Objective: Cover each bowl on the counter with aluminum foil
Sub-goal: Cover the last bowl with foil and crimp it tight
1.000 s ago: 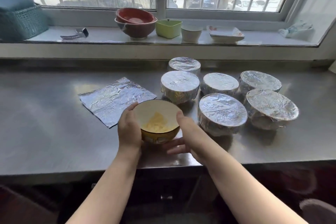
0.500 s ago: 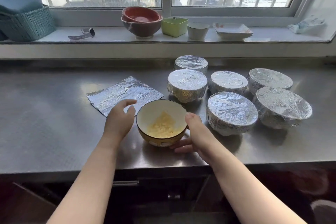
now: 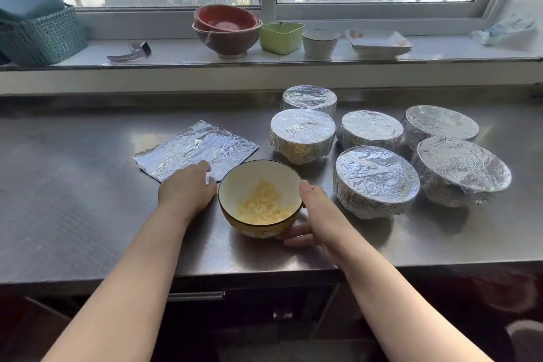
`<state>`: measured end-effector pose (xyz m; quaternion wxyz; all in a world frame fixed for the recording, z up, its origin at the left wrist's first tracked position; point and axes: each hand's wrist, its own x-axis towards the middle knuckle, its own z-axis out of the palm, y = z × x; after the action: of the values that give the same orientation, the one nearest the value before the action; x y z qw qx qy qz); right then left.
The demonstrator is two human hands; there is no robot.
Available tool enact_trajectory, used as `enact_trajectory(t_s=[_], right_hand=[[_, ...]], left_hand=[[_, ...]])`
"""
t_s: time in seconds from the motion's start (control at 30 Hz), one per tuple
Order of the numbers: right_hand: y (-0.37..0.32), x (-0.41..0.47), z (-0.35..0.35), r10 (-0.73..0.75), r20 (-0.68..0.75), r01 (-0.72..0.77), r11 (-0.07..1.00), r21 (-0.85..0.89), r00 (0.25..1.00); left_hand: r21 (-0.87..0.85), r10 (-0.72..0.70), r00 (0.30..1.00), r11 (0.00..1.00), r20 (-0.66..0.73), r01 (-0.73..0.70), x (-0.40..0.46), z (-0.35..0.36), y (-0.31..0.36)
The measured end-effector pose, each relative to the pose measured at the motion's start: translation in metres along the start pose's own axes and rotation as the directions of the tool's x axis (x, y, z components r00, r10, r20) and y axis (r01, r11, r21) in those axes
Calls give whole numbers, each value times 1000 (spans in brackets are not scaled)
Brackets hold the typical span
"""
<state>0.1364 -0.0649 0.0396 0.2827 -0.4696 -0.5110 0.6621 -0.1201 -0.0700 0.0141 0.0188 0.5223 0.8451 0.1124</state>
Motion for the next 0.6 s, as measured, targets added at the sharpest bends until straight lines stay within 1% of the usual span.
enact_trajectory(t_s=[0.07,0.13,0.2,0.27,0.33,0.37,0.43,0.5,0.53,0.57,0.6], right_hand=[[-1,-1,-2,-13,-7,13,1000,-28,1000],[0,-1,-2,-26,-25,25,998,-53,999],[2,-1,-3,-36,-30,34,998,-48,999],[4,1,-4,-41,-30,40,999,-30,999],[8,2,-5,-48,-34,47,999,-16,998],[9,3,-7,-68,-40,66,997,-36,997],[11,7,-9,-147,-63,138,982,-131,987],[9,6,-8,-271,-107,253,954,-159,957],[7,4,-7,-354,-149,333,931,-147,923],[3,0,-5,-448,-204,430,894,-125,871],[-1,-6,-2,-542,-263,536,838,-101,798]], left_hand=[[72,67,997,995,-30,-65,2,2,2],[121,107,992,988,-65,-98,2,3,3],[113,108,988,989,-114,-95,2,5,3],[-7,47,975,999,-218,-50,-1,1,5],[-202,-41,931,979,-364,-36,-6,-11,8],[-307,-83,900,950,-427,-58,-8,-19,11],[-463,-110,845,869,-523,-174,-13,-37,17],[-533,-47,820,780,-571,-327,-23,-55,24],[-555,7,821,734,-571,-393,-29,-62,28],[-577,64,829,688,-556,-441,-37,-69,32],[-598,122,841,651,-527,-468,-46,-73,35]])
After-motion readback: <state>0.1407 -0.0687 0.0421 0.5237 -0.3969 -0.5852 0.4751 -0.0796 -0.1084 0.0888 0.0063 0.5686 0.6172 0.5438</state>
